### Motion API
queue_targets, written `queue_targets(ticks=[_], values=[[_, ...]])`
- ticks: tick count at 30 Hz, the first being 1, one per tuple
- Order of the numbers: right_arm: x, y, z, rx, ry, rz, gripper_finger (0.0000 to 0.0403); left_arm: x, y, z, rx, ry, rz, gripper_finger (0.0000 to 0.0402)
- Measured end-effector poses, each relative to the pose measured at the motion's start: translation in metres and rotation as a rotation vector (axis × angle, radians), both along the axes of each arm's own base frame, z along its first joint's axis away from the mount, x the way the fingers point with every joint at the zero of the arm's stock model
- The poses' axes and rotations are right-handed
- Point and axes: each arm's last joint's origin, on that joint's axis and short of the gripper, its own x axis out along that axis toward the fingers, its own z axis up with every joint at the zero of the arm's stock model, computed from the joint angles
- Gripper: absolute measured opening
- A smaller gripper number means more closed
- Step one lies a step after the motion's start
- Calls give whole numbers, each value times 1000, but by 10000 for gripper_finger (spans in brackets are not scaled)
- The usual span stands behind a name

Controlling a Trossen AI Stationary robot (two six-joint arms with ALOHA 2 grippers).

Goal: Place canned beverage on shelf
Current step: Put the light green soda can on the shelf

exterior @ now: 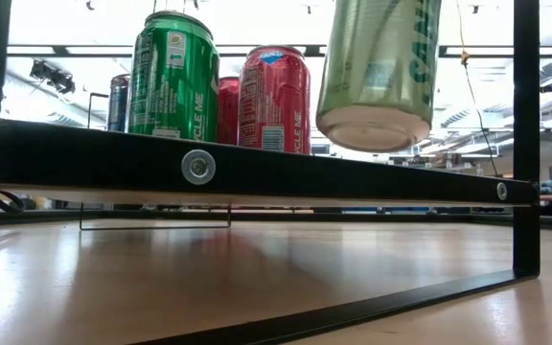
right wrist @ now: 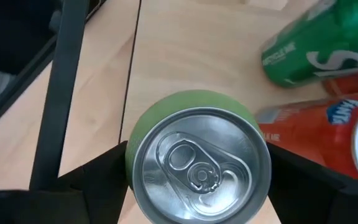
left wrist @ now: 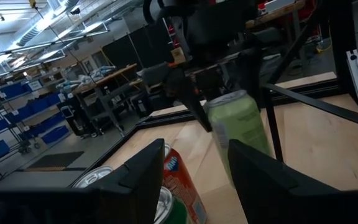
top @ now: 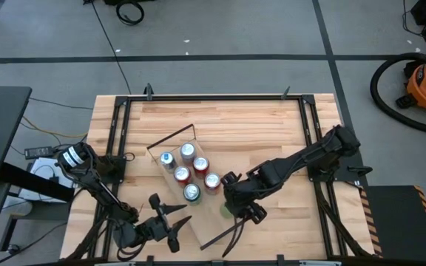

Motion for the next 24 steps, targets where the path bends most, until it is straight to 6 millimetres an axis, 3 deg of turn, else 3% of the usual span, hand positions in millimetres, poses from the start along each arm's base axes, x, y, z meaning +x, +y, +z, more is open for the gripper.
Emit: queue_targets(ticks=[12, 24], values=[[32, 14, -1, -141, 74, 122, 329, -1, 0, 0, -13, -6, -3, 187], [34, 18, -7, -230, 57, 300, 330, 0, 0, 0, 3, 1, -4, 187]])
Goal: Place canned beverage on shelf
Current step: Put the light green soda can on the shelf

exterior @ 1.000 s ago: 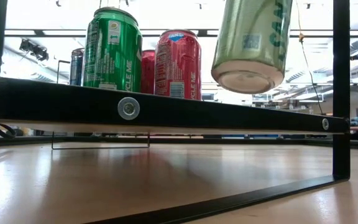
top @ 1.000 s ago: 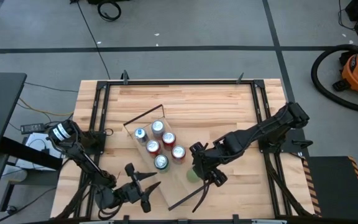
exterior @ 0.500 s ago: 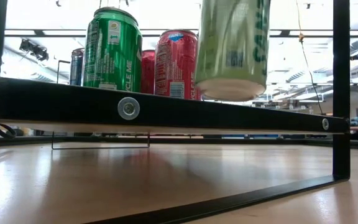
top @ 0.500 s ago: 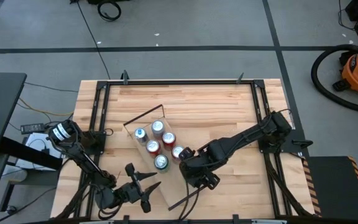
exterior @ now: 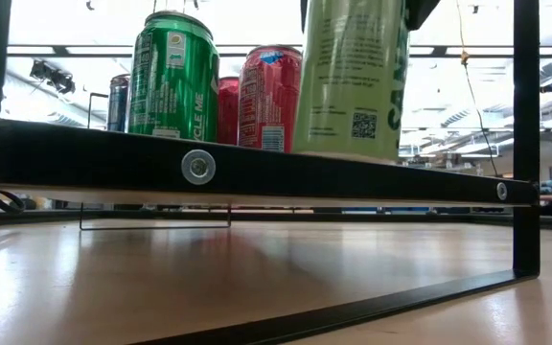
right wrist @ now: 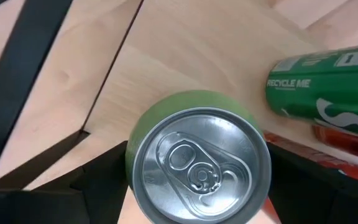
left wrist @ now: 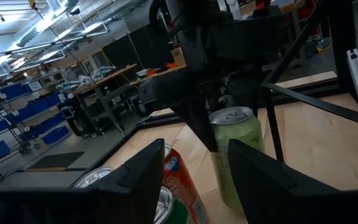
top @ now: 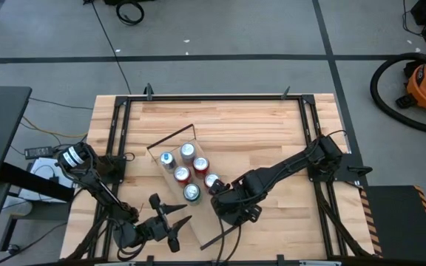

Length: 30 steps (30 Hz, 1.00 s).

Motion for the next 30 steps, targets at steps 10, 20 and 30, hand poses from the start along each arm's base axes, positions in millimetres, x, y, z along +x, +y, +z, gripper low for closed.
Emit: queue_targets(ticks=[10, 20, 30], values=[[2, 3, 1, 62, -9, -1, 330, 0, 0, 0, -4, -2, 0, 187], [5, -1, 1, 103, -3, -43, 330, 0, 0, 0, -11, -5, -1, 187], [4, -3, -10, 69, 1, -52, 330, 0, 0, 0, -11, -5, -1, 187]])
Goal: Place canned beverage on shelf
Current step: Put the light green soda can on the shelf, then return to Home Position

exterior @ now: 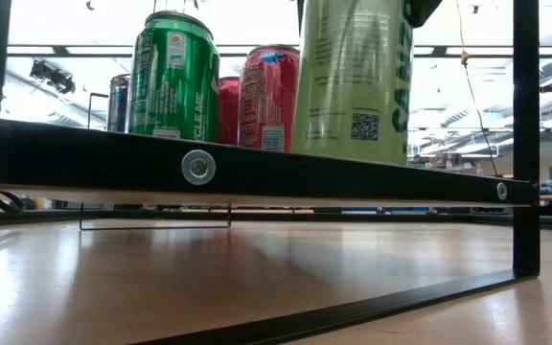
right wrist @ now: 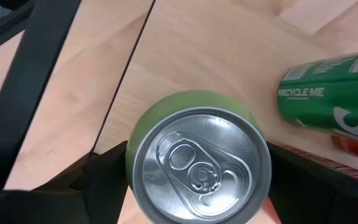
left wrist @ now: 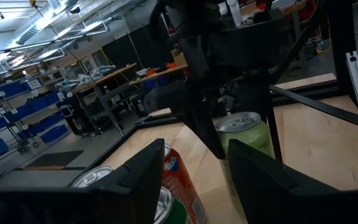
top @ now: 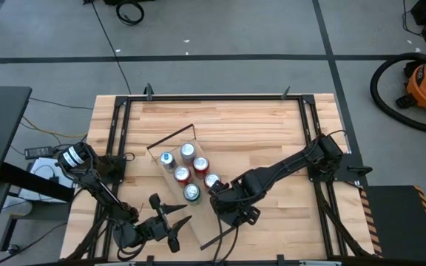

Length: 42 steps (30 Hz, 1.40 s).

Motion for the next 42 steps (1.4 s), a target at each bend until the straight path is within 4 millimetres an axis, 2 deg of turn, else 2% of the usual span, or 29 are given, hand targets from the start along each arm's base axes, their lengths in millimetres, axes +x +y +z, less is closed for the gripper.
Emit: queue_targets(ticks=[5, 17, 24, 35, 42], values=[[0, 0, 0, -1, -4, -17, 333, 0, 0, 0, 3, 2, 0, 187], [1, 0, -1, 13, 0, -58, 381, 0, 0, 0, 4, 2, 0, 187], [0, 0, 1, -25, -12, -70, 391, 0, 0, 0, 4, 2, 0, 187], [-2, 1, 33, -15, -54, -81, 391, 0, 0, 0, 4, 2, 0, 187], [-10, 3, 64, -76, -102, -134, 391, 0, 0, 0, 4, 2, -1, 187]])
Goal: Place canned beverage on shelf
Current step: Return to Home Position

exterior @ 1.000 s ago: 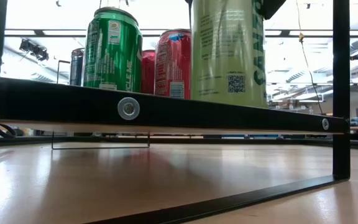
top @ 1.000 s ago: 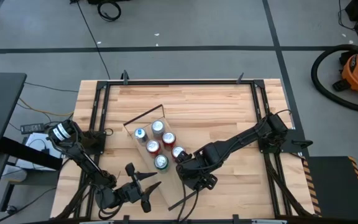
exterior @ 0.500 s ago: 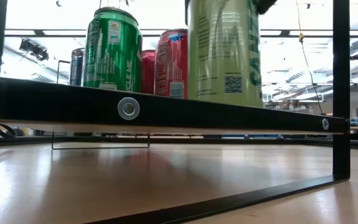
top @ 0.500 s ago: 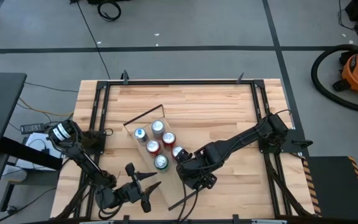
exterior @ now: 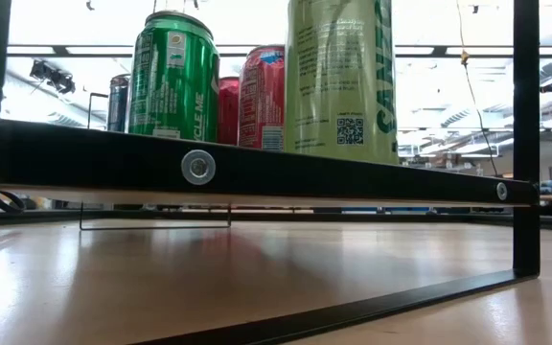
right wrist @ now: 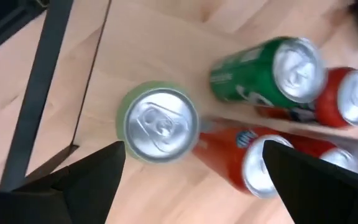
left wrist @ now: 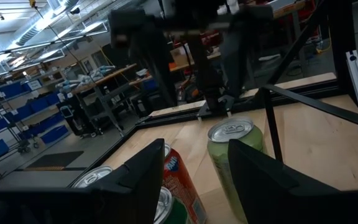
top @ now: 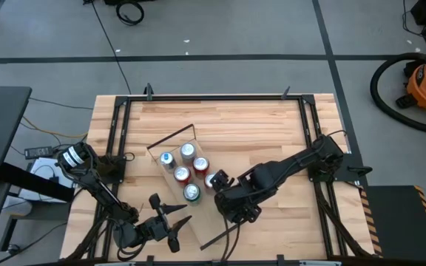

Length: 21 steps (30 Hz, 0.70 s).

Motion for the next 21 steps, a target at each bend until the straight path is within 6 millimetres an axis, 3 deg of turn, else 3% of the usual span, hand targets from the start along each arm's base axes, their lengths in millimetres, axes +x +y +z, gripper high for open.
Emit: queue_targets(ticks=[6, 10, 15, 21], values=[[-12, -8, 27, -31, -11, -137, 391, -4, -1, 4, -71, -34, 6, 187], [-23, -26, 46, 11, -51, -262, 383, -16, 3, 30, -179, -98, -9, 187], [-53, -46, 74, 71, -164, -388, 366, -28, 13, 58, -211, -119, -26, 187], [-99, -55, 83, 72, -413, -488, 352, -24, 47, 87, -195, -108, -117, 187]])
